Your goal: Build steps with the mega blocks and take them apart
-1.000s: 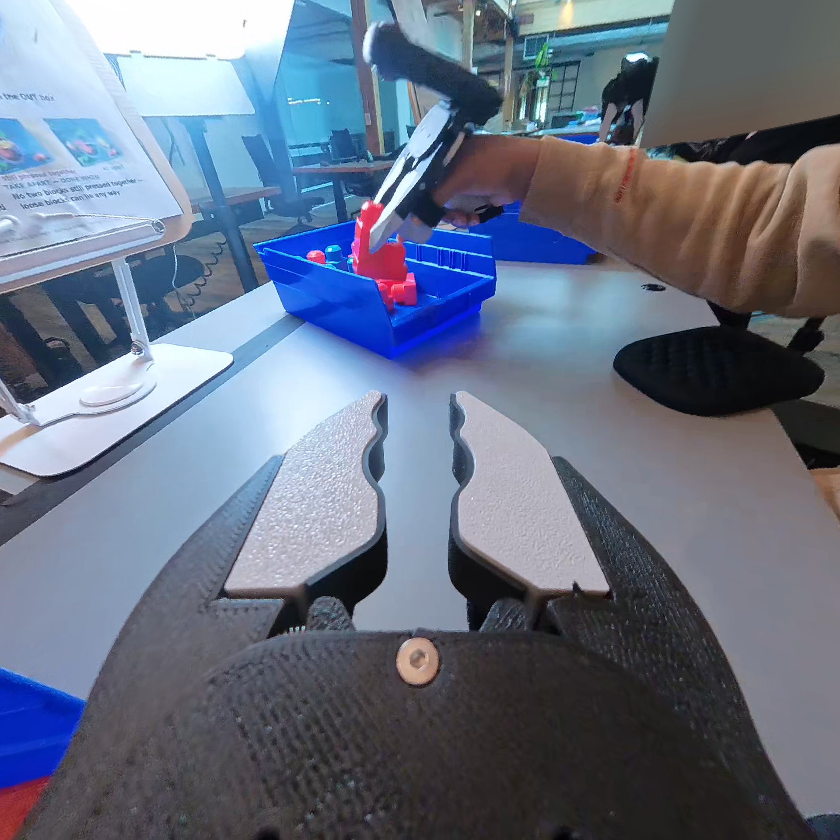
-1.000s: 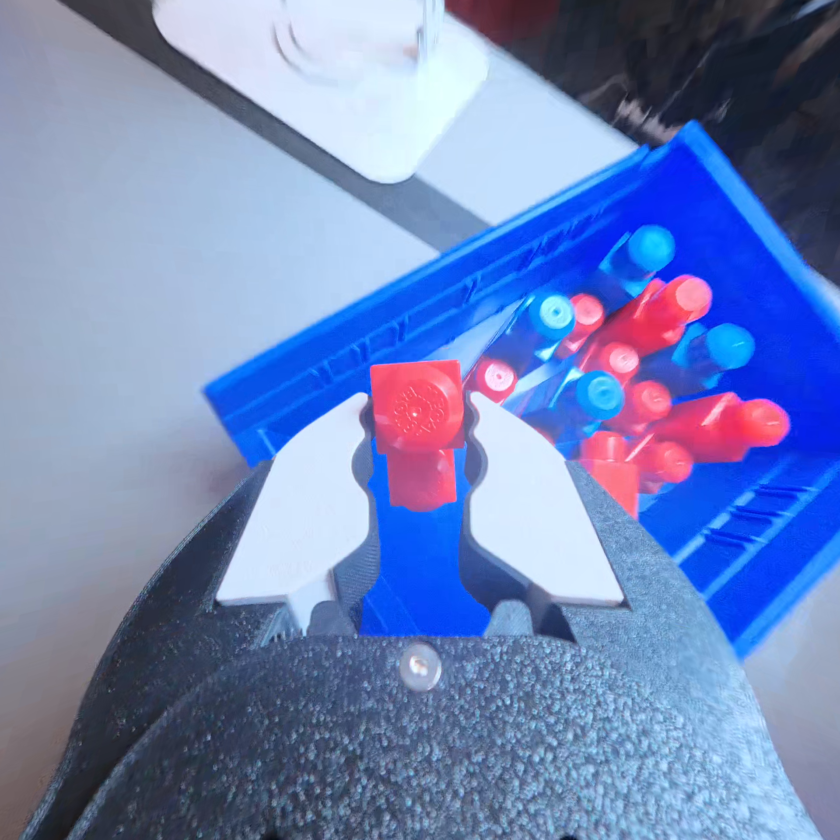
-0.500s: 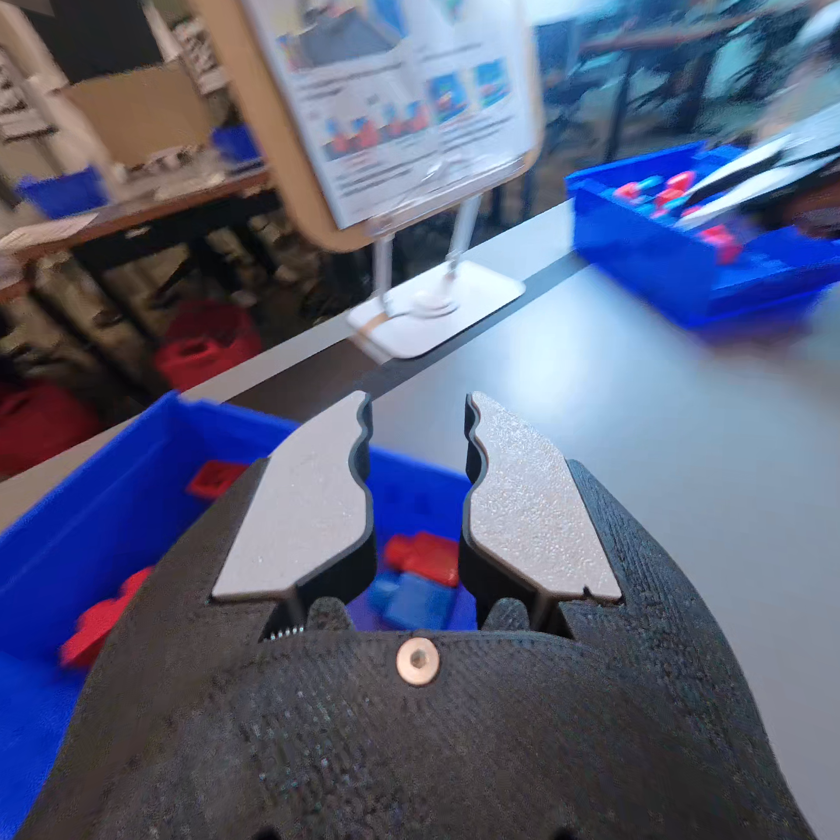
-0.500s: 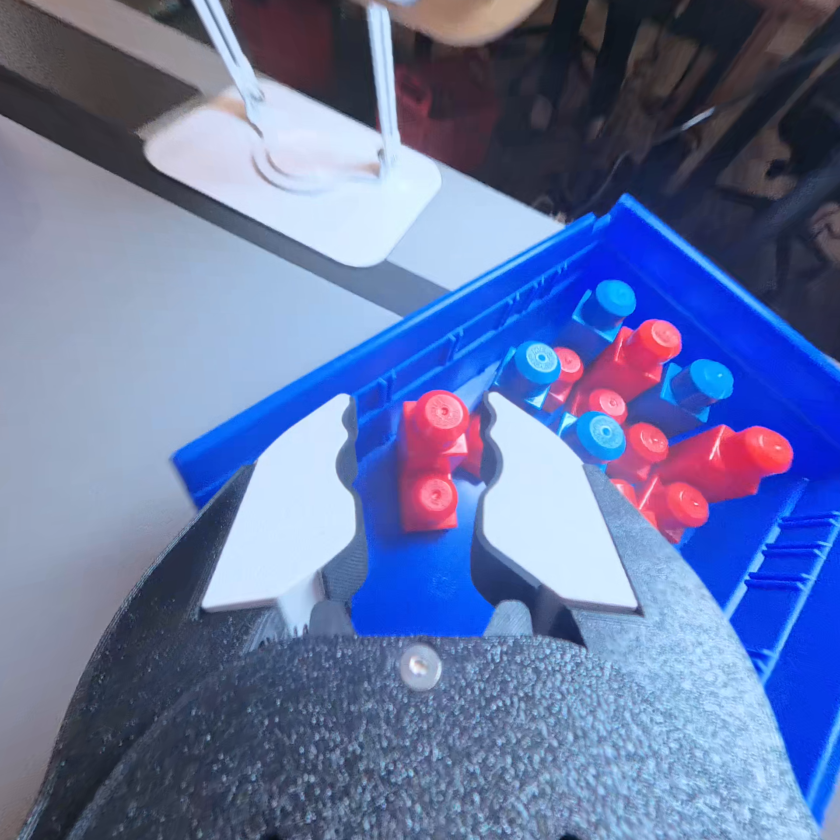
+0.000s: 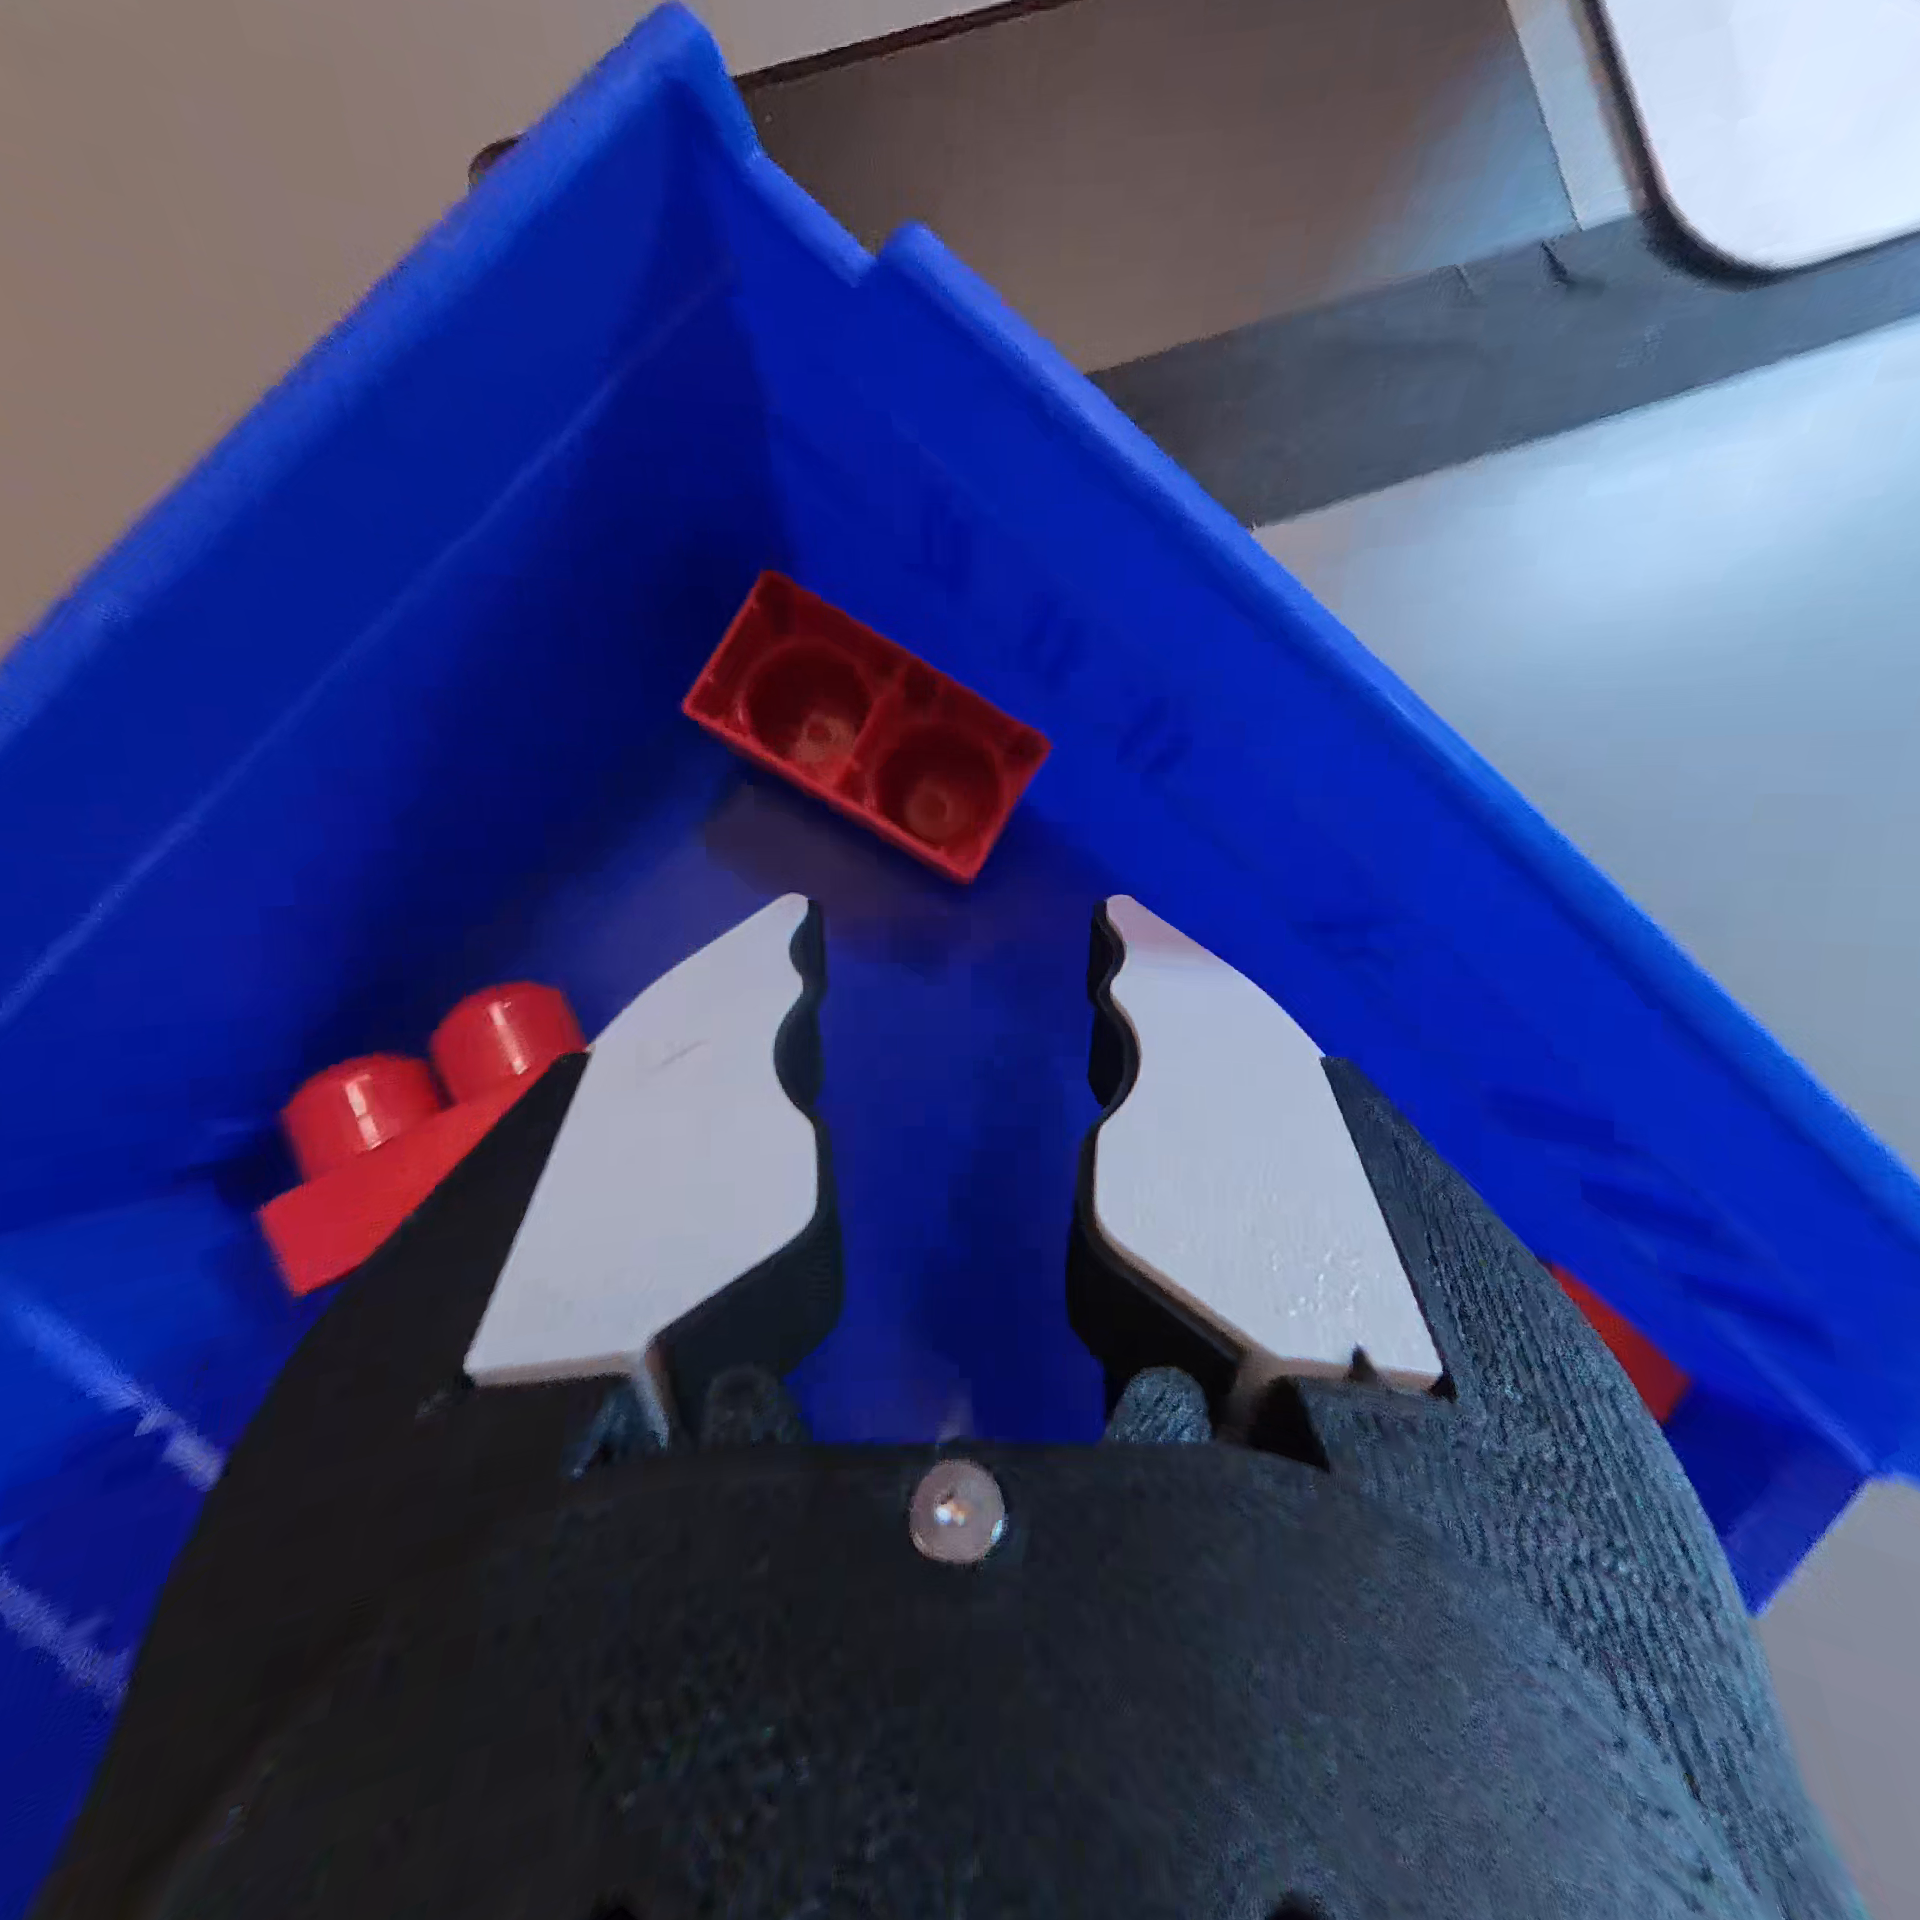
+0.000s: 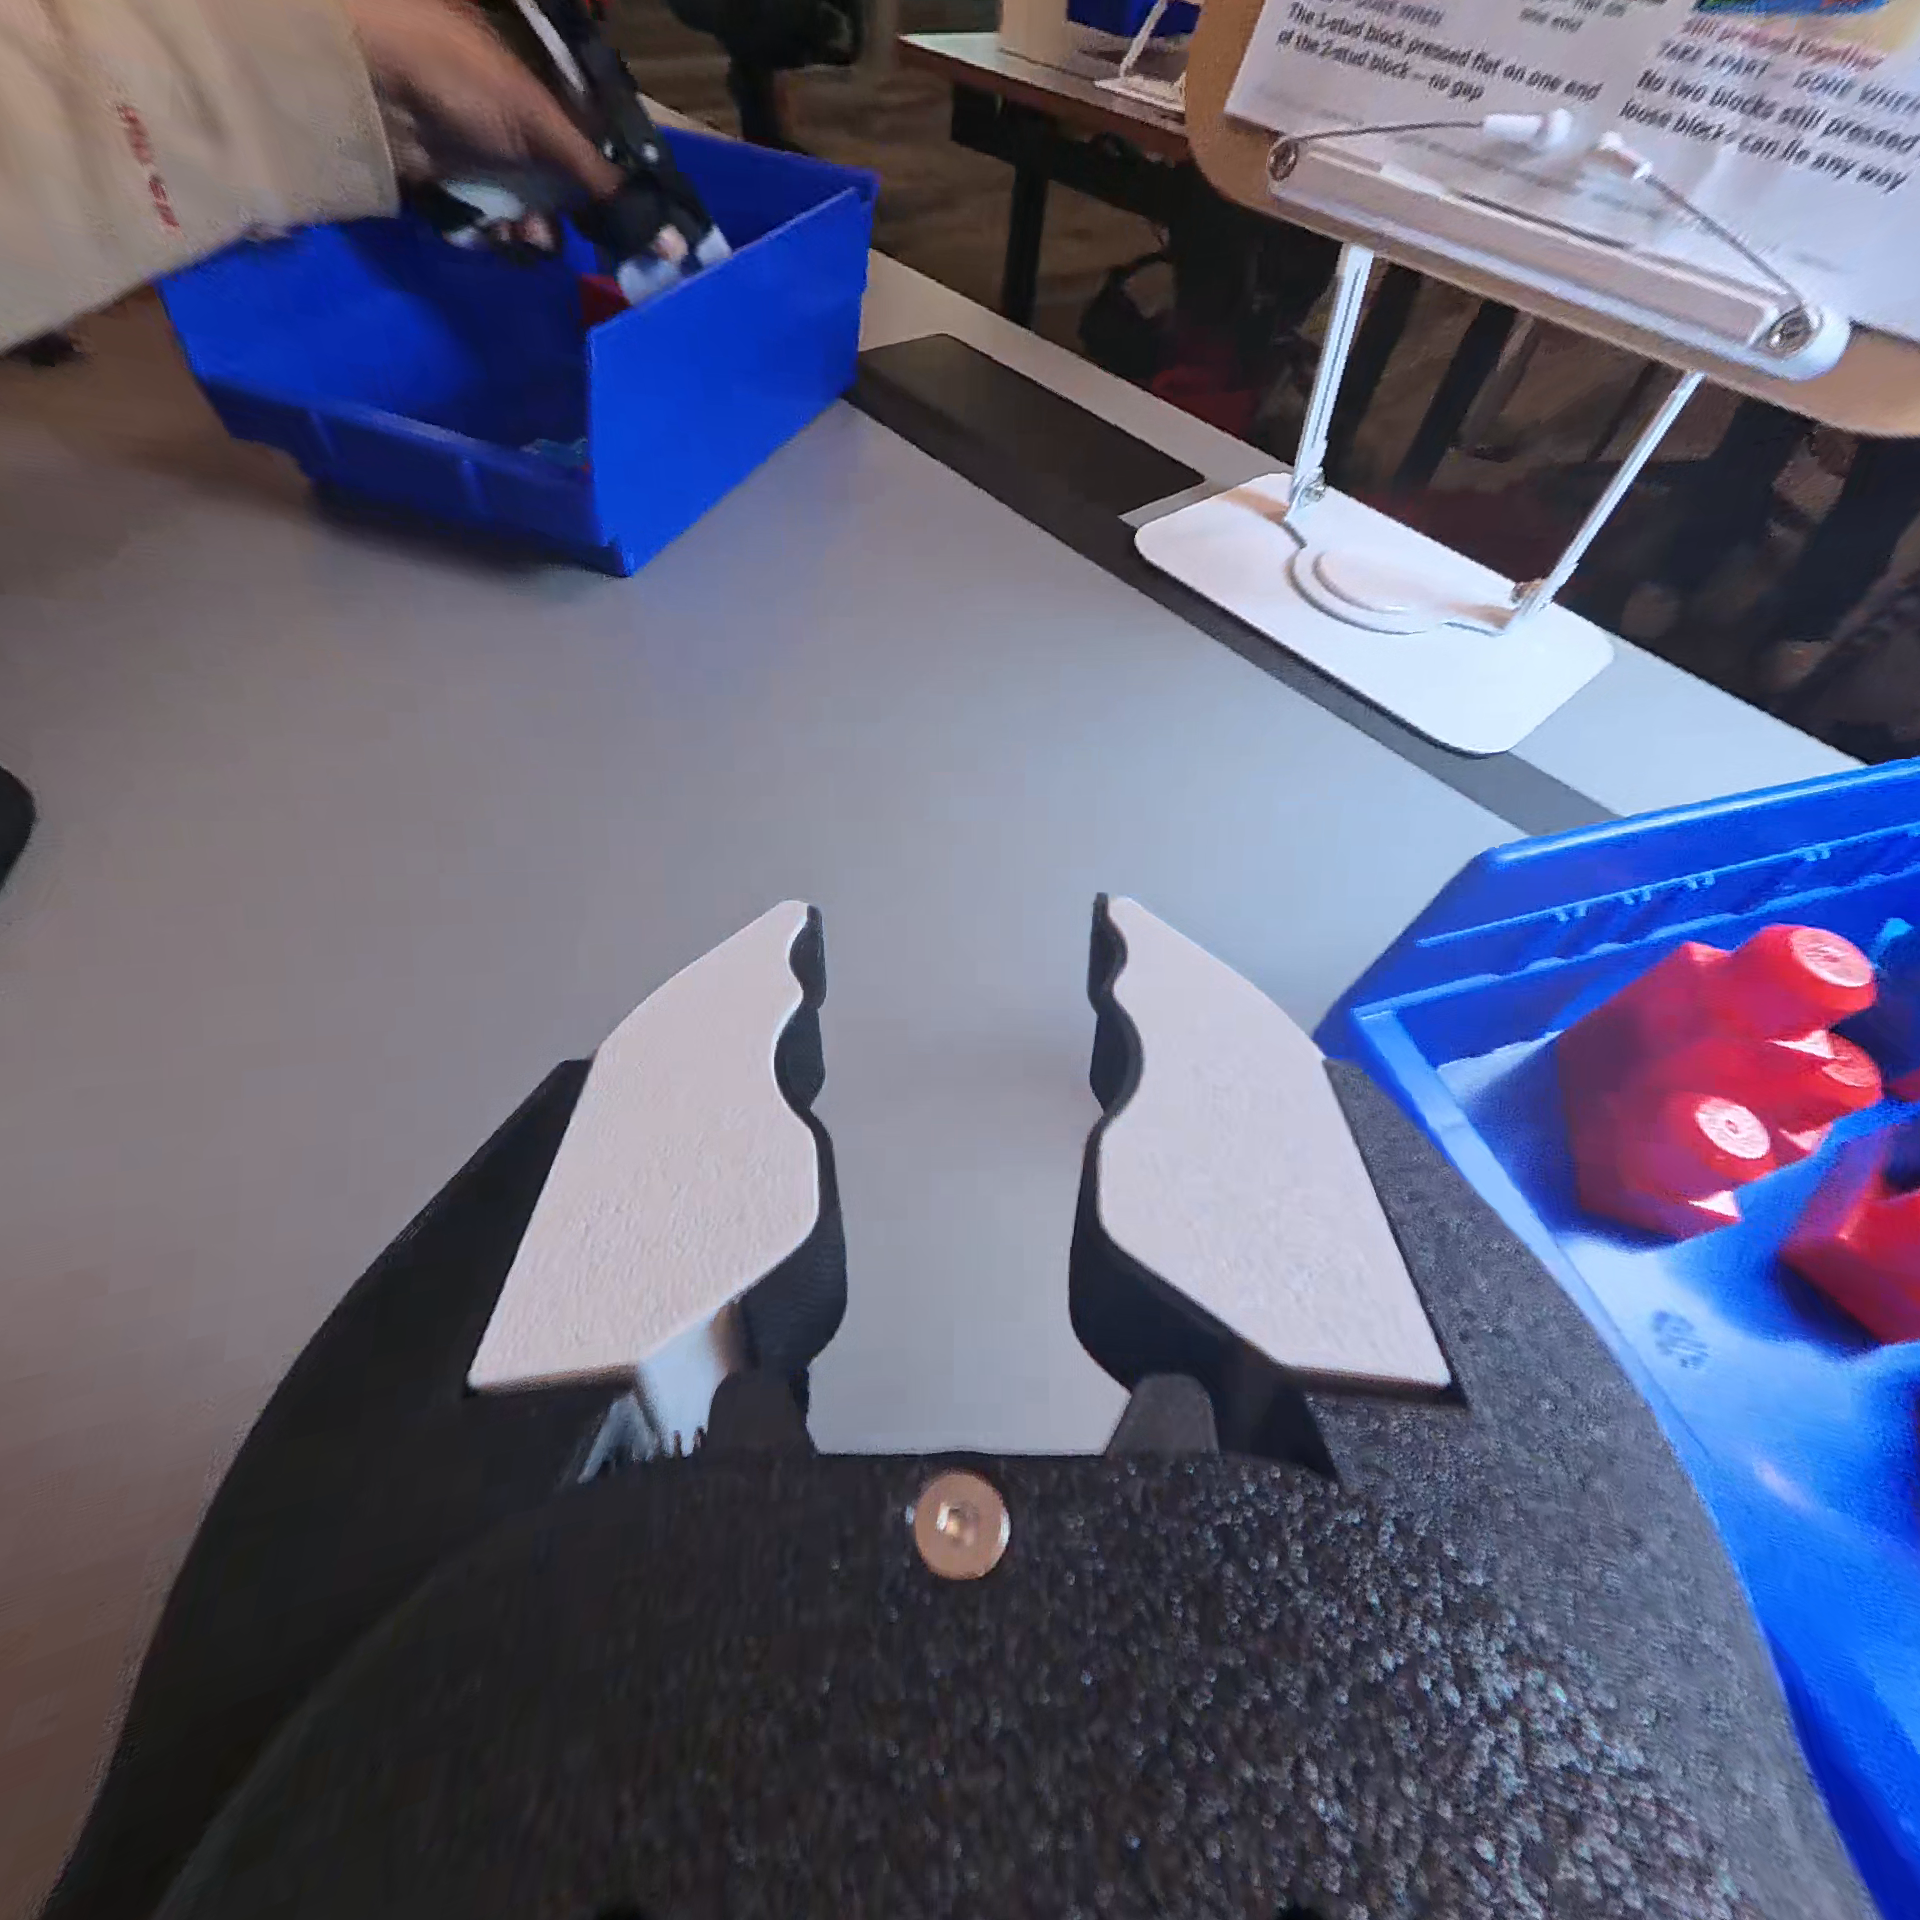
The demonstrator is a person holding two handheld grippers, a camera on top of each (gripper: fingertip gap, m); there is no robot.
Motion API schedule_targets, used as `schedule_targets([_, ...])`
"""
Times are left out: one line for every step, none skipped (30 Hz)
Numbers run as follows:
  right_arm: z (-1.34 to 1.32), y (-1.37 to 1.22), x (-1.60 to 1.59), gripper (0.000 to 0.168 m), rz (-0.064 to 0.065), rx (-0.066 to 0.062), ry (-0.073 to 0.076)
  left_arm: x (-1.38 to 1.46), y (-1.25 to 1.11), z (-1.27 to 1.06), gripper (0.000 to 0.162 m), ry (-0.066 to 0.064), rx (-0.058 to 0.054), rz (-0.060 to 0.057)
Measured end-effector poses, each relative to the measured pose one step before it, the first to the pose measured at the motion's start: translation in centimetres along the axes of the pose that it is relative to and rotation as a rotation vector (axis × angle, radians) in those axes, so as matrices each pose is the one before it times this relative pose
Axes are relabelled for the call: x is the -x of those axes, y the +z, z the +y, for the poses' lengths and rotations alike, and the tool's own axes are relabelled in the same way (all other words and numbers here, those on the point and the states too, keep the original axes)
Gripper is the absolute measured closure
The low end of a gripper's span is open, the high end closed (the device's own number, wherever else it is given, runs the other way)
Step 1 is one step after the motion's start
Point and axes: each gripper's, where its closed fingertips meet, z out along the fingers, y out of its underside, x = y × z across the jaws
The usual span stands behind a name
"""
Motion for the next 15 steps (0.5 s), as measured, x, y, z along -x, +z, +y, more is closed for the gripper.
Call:
schedule_targets([0.373,0.208,0.187,0.12,-0.0076,0.0049,0.007,0.131,0.814,-0.276,0.114,-0.0501,-0.0073,0.0071])
schedule_targets([0.359,0.165,0.082,0.12,-0.0063,0.0086,0.0067,-0.091,0.667,-0.375,0.116,-0.0632,-0.0183,0.0263])
schedule_targets([0.284,0.107,0.074,0.121,-0.0086,0.0071,0.009,-0.045,0.529,-0.373,0.118,-0.0762,-0.0234,0.0289])
schedule_targets([0.192,0.055,0.083,0.122,-0.0092,0.0013,0.0094,0.29,0.453,-0.221,0.121,-0.0658,-0.0171,0.007])
schedule_targets([0.115,0.029,0.056,0.123,-0.0074,-0.0019,0.0073,0.37,0.367,-0.125,0.123,-0.0401,-0.0142,-0.0041])
schedule_targets([0.113,0.034,0.034,0.125,-0.0053,-0.0016,0.0043,-0.038,0.254,-0.073,0.122,-0.0294,-0.0114,0.019])
schedule_targets([0.098,0.03,0.034,0.126,-0.0046,-0.0011,0.0022,0.015,0.107,-0.128,0.123,-0.0333,-0.0141,0.0126])
schedule_targets([0.105,0.047,0.041,0.127,-0.0043,-0.0006,0.0023,0.051,0.037,-0.049,0.124,-0.0209,-0.0096,0.0096])
schedule_targets([0.082,0.044,0.069,0.127,-0.0049,-0.0008,0.0035,0.012,-0.014,0.062,0.125,-0.0079,-0.0029,0.0098])
schedule_targets([0.072,0.028,0.113,0.128,-0.0056,-0.0014,0.0034,0.054,-0.079,0.099,0.128,0.0054,-0.0011,0.0034])
schedule_targets([0.064,0.017,0.113,0.129,-0.0041,-0.0014,0.0006,0.101,-0.152,0.112,0.131,0.0172,-0.0001,-0.0048])
schedule_targets([0.065,-0.01,0.095,0.13,-0.0013,-0.0003,-0.0037,0.123,-0.201,0.131,0.136,0.0322,0.0006,-0.0135])
schedule_targets([0.064,-0.018,0.066,0.13,0.0008,0.0016,-0.0065,0.107,-0.279,0.095,0.142,0.0371,-0.0024,-0.0164])
schedule_targets([0.04,-0.037,0.043,0.13,0.0021,0.0007,-0.0061,0.014,-0.339,0.087,0.152,0.0315,-0.0042,-0.0078])
schedule_targets([-0.015,-0.028,0.042,0.13,0.0007,-0.0023,-0.0036,-0.001,-0.378,-0.03,0.161,0.0251,-0.0132,-0.0048])
